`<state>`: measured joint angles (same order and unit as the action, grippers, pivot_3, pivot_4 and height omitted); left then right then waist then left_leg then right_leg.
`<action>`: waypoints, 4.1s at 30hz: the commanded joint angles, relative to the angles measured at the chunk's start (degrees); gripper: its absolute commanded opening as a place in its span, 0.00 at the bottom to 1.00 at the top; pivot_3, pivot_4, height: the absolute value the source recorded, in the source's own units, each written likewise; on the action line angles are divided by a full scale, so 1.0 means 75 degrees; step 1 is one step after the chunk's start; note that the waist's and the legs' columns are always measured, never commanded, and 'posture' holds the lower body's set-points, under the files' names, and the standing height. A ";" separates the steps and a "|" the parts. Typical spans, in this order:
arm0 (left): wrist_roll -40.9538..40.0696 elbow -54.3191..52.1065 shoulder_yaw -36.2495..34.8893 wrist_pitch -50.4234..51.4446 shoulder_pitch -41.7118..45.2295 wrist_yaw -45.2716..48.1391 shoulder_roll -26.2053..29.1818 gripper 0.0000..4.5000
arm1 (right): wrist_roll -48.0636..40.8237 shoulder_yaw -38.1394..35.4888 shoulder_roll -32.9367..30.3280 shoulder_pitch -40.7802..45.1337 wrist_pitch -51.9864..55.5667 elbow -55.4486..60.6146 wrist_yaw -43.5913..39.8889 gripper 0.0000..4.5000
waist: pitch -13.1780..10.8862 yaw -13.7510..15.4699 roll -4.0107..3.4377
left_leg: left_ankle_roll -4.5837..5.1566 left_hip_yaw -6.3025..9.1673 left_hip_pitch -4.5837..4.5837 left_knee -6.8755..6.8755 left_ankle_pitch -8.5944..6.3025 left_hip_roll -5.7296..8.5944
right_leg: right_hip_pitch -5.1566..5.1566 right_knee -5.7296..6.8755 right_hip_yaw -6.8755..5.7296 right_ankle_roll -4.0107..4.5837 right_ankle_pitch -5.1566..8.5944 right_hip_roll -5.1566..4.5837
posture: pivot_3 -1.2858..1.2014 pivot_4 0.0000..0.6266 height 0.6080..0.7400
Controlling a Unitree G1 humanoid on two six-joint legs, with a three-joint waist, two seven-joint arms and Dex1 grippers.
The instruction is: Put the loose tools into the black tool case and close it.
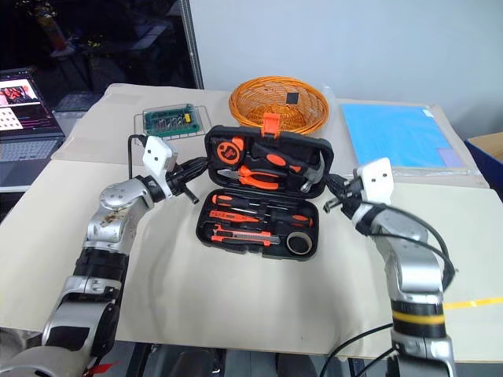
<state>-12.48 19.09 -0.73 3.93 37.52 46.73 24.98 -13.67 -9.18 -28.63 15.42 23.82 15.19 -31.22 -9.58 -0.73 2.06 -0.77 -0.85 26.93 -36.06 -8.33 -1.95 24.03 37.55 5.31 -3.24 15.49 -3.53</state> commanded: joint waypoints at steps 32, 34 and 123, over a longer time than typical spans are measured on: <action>-0.1940 -0.2923 0.0149 0.2507 -0.0994 0.3592 0.2421 0.98 | 0.1052 0.2289 -0.0835 0.0969 0.2273 -0.0128 0.0978 0.00 | -0.0011 -0.0173 0.0004 | 0.0013 -0.0109 -0.0182 -0.0008 0.0020 -0.0106 | -0.0173 -0.0056 -0.0017 0.0039 -0.0008 0.0021 | 0.52 0.24 1.00; -0.1718 -0.2598 0.0452 0.2746 -0.0575 0.3343 0.2131 0.98 | 0.1183 0.2455 -0.0605 0.1405 0.1745 -0.0923 0.0918 0.00 | -0.0011 -0.0177 0.0004 | 0.0015 -0.0110 -0.0180 -0.0008 0.0022 -0.0104 | -0.0174 -0.0054 -0.0015 0.0031 -0.0013 0.0023 | 0.52 0.24 1.00; 0.0621 -0.0432 0.2242 0.3130 0.0925 0.3124 0.0999 1.00 | 0.0741 0.2433 0.2039 0.0468 0.2580 0.0746 0.2277 0.27 | -0.0007 -0.0216 -0.0005 | 0.0031 -0.0083 -0.0118 -0.0071 0.0019 -0.0098 | -0.0118 0.0048 -0.0016 0.0022 -0.0003 0.0037 | 0.52 0.24 1.00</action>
<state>-9.08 14.46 14.88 26.74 46.24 70.23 31.84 -8.94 9.29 -12.67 17.55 43.87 16.11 -13.81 -9.63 -2.35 2.03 -0.54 -1.47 26.06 -36.60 -8.19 -2.68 23.15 37.91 5.19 -3.08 15.47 -3.26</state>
